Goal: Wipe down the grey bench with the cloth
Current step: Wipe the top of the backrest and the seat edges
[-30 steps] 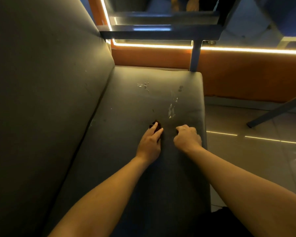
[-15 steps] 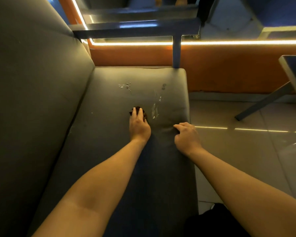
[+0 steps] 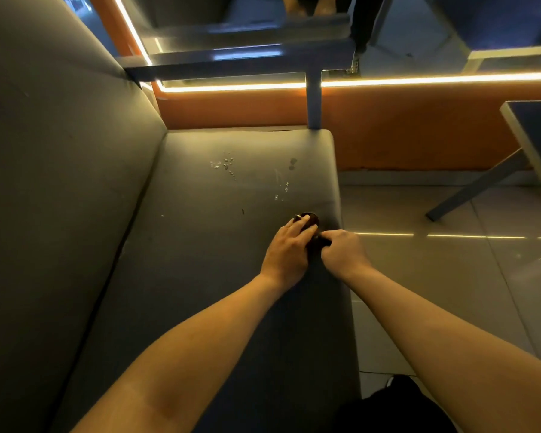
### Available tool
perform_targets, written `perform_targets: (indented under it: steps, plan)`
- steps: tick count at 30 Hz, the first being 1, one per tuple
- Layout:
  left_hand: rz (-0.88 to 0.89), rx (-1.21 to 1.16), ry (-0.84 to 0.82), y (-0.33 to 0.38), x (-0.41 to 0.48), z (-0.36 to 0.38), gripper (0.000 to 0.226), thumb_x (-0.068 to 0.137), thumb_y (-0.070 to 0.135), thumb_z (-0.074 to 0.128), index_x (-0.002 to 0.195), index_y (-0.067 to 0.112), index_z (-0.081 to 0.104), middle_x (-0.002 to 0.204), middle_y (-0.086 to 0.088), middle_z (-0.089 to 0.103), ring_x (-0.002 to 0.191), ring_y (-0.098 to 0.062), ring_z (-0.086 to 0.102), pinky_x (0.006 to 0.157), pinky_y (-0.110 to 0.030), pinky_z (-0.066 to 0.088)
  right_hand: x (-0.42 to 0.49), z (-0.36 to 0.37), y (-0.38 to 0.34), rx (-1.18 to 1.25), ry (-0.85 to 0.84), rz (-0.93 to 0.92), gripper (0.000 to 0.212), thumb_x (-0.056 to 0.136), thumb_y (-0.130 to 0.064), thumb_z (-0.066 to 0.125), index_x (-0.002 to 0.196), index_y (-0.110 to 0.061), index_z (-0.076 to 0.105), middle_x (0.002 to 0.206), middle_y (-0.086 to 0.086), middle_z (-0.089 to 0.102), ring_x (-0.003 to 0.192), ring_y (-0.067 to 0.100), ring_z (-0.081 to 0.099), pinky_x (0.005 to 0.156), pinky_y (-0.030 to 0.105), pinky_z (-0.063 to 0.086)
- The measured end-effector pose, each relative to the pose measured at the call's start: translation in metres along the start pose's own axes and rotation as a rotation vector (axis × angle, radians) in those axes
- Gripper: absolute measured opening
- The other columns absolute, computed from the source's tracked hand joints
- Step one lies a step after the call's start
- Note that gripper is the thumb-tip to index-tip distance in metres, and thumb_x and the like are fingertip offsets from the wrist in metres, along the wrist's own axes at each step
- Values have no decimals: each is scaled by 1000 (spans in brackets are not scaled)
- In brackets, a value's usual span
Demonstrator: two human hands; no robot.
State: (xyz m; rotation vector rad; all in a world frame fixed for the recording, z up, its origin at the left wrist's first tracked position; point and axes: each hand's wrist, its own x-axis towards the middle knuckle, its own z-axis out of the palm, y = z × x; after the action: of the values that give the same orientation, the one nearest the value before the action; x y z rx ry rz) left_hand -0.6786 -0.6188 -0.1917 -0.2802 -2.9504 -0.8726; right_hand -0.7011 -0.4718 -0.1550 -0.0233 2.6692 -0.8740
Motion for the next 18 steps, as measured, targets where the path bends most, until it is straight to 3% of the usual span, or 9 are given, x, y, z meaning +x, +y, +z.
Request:
perform_targets:
  steps: [4,6,10,18]
  plan:
    - [-395,12,269,-34,5,-29,46,105,12,45,151,11,44,163,-11,29,151,-34,24,123,-48,23,2,-1,-4,-10,-28,40,49,91,-11,51,136,-24,64,139,7,63,128,31,57,109,41,47]
    - [-558,-8,275,-48,6,-37,49,108,23,39,156,15,35,168,-8,19,154,-30,14,125,-43,15,1,-2,-2,-4,-30,30,51,90,-9,52,137,-22,65,140,7,62,130,30,55,110,37,44]
    - [-487,-5,208,-28,15,-22,48,109,24,35,156,14,34,168,-7,19,154,-28,14,126,-39,10,2,-5,8,40,-40,-8,49,90,-3,52,135,-19,67,140,5,63,134,25,53,113,29,37]
    - [-363,-112,101,30,39,18,45,109,19,36,154,15,40,165,-3,26,152,-26,22,122,-37,20,-9,-13,26,310,-67,-64,44,102,0,42,139,-15,61,136,3,62,129,19,54,106,26,41]
